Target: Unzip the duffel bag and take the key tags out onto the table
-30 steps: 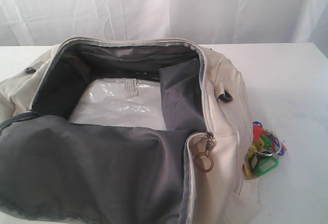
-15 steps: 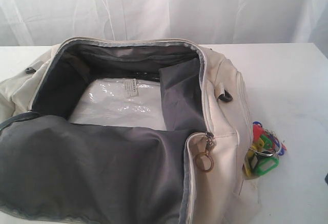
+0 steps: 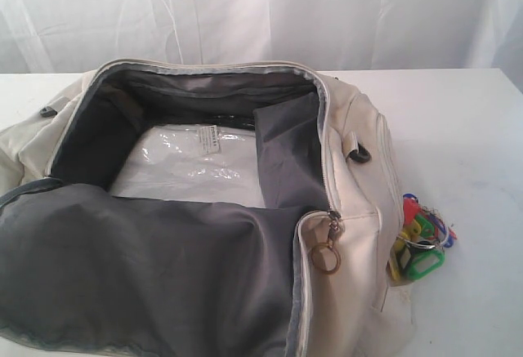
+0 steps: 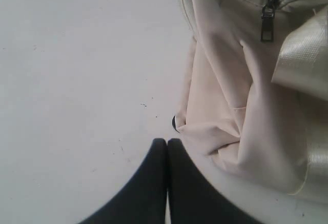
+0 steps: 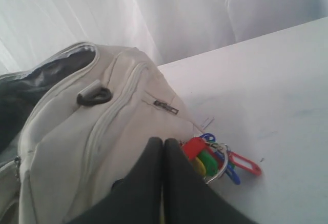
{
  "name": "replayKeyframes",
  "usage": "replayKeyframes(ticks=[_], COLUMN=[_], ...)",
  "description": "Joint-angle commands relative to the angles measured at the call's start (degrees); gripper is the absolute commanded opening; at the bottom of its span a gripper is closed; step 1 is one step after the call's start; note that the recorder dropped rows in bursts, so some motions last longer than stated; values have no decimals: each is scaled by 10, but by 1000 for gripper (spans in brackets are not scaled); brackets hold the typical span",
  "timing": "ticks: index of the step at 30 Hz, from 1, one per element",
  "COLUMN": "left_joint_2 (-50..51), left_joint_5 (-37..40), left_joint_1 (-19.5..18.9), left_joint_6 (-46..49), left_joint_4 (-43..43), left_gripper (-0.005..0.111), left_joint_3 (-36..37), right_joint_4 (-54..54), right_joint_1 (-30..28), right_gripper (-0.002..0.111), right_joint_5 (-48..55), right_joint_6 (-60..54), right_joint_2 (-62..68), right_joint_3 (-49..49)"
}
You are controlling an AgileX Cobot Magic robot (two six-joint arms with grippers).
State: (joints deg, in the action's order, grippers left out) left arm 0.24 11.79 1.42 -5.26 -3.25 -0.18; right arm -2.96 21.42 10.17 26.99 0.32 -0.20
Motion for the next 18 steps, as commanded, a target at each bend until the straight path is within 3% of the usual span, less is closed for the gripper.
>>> replayKeyframes(ticks=[1,5,18], left_joint_2=[-2,-2,-2], left_joint_5=[3,3,3], left_joint_1=[-1,-1,-1], left_joint_6=[1,1,1], left_joint_4=[1,1,2], left_gripper=[0,0,0], left_joint_3=[2,2,2], right_joint_4=[-1,-1,-1], right_joint_1=[-52,-76,-77], right_gripper=[0,0,0], right_joint_5=[-9,-9,-9], right_joint_6=[2,2,2], right_joint_2=[-3,-3,-3], right_joint_3=[2,2,2])
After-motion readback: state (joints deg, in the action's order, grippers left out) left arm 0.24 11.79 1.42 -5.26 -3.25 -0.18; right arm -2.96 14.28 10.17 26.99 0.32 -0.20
